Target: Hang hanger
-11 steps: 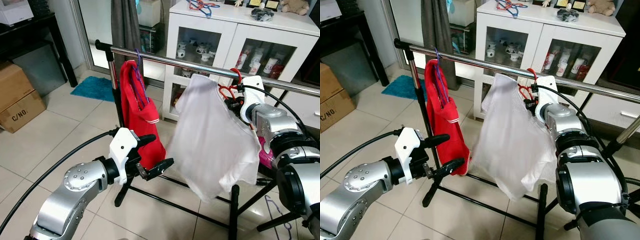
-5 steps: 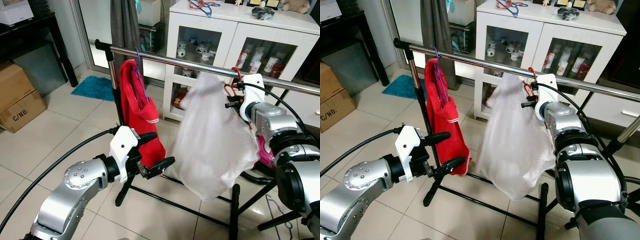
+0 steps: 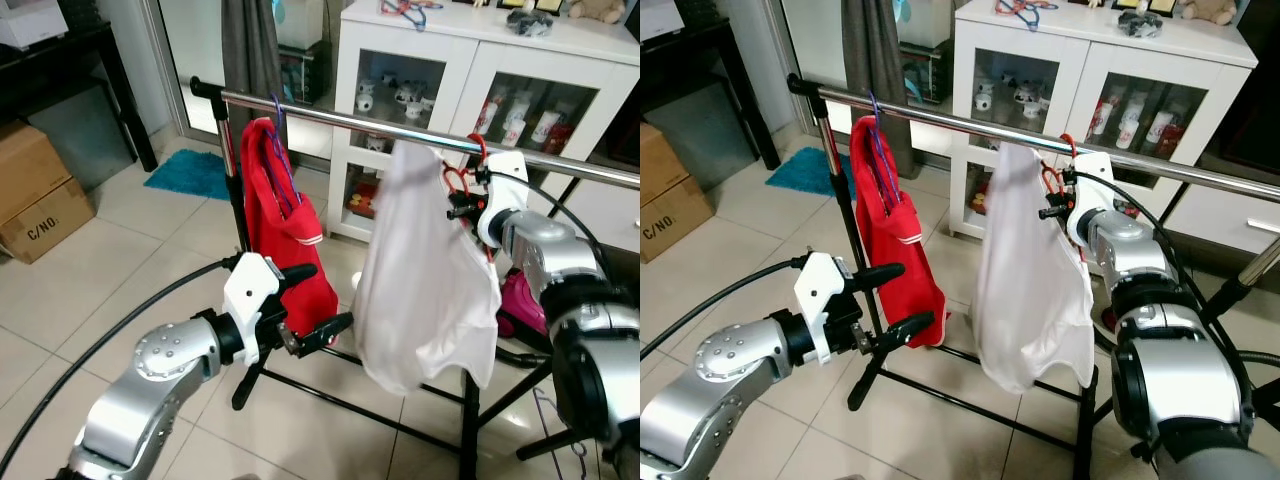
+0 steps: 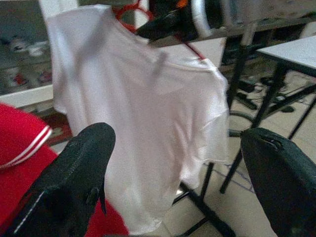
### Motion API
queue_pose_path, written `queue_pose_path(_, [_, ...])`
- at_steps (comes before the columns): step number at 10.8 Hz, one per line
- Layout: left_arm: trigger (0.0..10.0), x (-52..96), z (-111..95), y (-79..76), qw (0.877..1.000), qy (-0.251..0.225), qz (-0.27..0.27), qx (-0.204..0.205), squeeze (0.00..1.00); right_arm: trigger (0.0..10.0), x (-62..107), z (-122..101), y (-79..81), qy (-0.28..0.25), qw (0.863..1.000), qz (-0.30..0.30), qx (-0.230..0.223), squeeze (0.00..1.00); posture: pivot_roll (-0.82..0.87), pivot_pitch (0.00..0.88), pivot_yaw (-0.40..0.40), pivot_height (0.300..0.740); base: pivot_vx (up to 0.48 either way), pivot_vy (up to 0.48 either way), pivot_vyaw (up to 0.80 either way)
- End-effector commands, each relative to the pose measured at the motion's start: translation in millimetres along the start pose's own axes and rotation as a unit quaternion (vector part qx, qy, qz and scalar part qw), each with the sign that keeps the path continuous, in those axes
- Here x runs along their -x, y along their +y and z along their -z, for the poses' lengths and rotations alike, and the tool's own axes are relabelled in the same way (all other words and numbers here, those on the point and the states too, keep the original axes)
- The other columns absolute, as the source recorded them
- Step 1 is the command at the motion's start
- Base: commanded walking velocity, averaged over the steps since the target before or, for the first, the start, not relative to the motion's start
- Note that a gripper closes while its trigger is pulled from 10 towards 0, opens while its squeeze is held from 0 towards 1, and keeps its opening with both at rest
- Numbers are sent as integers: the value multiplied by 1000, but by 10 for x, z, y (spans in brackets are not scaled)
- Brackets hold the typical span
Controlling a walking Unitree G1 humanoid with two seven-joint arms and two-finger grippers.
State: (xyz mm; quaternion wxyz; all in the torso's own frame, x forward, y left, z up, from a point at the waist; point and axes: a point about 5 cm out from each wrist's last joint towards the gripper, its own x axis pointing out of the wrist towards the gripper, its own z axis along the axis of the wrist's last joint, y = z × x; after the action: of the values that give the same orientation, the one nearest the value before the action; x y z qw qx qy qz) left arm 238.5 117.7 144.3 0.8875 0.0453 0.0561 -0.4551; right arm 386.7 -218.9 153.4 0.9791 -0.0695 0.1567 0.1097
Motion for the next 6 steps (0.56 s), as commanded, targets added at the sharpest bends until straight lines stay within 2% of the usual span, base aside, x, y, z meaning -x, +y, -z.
queue_pose_path(1, [10000,-3,23,25,1000,6,-22,-6,0,0,47,-95,-16,-28,1000,-10,-9,0,24,0,5,740,0,0,0])
queue_pose_path(4, [10000,-42,65,102,995,-3,-96,-4,0,0,352,-102,45,-72,997,-22,-10,0,7,0,8,740,0,0,0])
queue_pose_path(6, [10000,-70,67,105,993,-16,-115,10,0,0,578,-12,170,-81,996,-21,-8,0,-6,0,11,740,0,0,0])
